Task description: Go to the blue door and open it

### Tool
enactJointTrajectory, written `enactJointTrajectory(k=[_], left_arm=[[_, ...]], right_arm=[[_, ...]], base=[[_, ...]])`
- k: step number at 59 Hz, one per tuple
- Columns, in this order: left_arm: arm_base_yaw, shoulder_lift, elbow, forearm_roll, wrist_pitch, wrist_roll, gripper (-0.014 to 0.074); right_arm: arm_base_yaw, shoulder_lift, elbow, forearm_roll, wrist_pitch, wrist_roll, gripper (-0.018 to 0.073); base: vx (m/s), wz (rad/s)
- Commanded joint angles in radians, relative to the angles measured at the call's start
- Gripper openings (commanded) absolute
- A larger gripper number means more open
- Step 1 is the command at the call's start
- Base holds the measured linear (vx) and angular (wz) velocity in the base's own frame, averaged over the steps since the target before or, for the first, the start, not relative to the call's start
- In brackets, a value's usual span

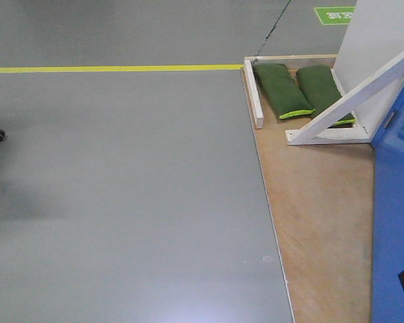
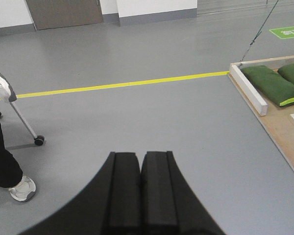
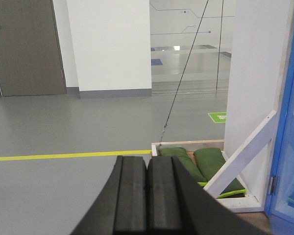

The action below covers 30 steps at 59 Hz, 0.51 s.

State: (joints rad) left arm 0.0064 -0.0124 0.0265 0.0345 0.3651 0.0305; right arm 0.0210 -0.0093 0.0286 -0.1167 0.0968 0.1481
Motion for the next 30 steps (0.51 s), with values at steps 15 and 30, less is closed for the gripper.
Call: enactJointTrajectory(k=[15,30], left_arm=[[-0.003,-0.015,0.001,-0.005,-0.077,-0.003,0.0070],[-0.003,-0.015,0.001,-0.005,-0.077,-0.003,0.0070]], right_arm=[[-0.107,0.236,-0.273,0.068,-0.083,0.001,0.0002],[-0.286,0.386,-0.544,0.368,-0.097,0.001,0.0002]], base=[[0.00,0.00],[0.00,0.00]])
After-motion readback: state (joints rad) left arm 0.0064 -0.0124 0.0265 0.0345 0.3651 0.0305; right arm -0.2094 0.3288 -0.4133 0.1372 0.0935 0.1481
